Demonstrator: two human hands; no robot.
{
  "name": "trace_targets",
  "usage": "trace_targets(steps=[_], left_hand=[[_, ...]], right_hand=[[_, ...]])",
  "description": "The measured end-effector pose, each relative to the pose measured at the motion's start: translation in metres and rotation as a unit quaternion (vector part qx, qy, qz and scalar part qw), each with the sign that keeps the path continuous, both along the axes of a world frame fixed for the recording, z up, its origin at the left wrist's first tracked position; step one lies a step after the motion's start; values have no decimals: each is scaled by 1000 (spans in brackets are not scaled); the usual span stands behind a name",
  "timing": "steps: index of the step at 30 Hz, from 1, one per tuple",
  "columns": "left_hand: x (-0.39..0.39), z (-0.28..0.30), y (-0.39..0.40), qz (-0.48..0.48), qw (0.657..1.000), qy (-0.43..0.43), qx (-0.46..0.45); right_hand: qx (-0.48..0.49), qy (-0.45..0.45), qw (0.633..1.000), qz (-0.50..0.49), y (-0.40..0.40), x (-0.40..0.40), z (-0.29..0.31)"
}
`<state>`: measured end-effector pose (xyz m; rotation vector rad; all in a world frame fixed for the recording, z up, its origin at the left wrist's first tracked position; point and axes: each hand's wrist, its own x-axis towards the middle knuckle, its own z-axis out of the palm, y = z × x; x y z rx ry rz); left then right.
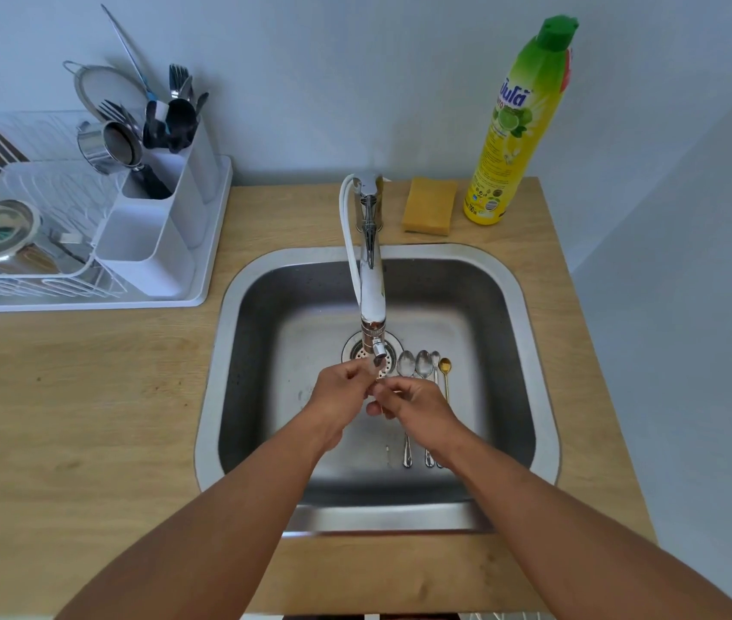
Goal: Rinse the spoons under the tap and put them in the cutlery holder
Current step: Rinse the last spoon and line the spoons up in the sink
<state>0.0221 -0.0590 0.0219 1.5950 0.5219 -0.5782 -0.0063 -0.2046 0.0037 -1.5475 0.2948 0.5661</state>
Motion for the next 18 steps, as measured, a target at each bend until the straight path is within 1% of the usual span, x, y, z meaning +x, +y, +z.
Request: trace_targets(steps=[3, 6, 8, 10, 11, 15, 18], left_hand=[[1, 2, -6, 23, 999, -40, 24], [8, 3, -8, 29, 993, -46, 102], [11, 4, -7, 41, 989, -49, 132], [10, 7, -4, 48, 992, -44, 104], [9, 10, -2, 37, 995, -41, 83], [9, 15, 15, -69, 997, -21, 23], [14, 16, 27, -96, 995, 17, -3]], right_hand=[[-12, -7, 1000, 5, 7, -5, 2], [-14, -21, 1000, 8, 11, -7, 4], [-20, -27, 999, 11, 12, -5, 7], [-26, -36, 999, 14, 12, -2, 9], [-31, -39, 999, 18, 11, -1, 10], [-53, -45, 996, 54, 10, -1, 12], [-65, -53, 995, 48, 9, -1, 12]])
